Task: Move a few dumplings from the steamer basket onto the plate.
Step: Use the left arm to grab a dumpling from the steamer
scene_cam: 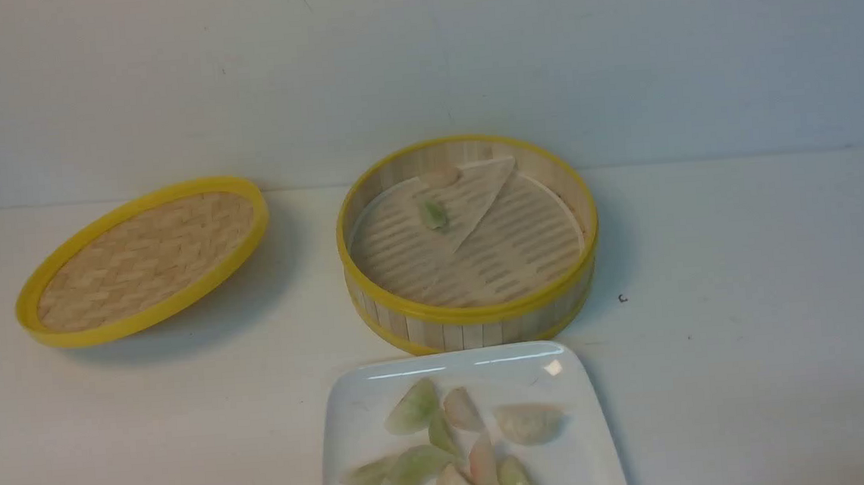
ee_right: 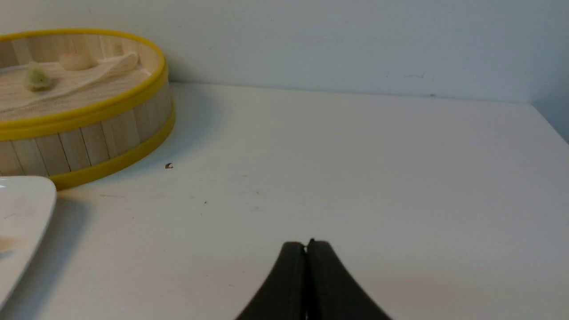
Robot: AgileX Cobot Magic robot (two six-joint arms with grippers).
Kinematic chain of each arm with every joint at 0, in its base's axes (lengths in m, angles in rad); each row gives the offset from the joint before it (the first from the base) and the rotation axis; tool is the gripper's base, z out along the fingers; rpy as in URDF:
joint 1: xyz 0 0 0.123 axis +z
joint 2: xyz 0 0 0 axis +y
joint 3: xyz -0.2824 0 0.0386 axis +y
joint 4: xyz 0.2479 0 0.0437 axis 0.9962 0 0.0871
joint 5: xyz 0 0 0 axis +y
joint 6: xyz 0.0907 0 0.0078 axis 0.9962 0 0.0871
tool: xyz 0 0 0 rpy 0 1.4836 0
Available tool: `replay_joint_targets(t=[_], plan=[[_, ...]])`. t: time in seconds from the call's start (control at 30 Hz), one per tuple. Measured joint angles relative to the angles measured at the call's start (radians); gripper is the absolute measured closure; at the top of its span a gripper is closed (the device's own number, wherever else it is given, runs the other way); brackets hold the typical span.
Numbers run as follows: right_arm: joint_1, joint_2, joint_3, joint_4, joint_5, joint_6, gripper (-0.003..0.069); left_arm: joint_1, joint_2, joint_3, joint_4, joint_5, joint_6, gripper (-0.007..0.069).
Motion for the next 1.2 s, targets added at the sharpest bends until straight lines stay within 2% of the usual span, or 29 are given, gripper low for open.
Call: replay_joint_targets(t=[1.2], plan=[[0.0,0.0,0.0,0.0,0.0,0.0,0.0673,0.0,0.0,0.0,0.026,0.0,0.007,0.0631]])
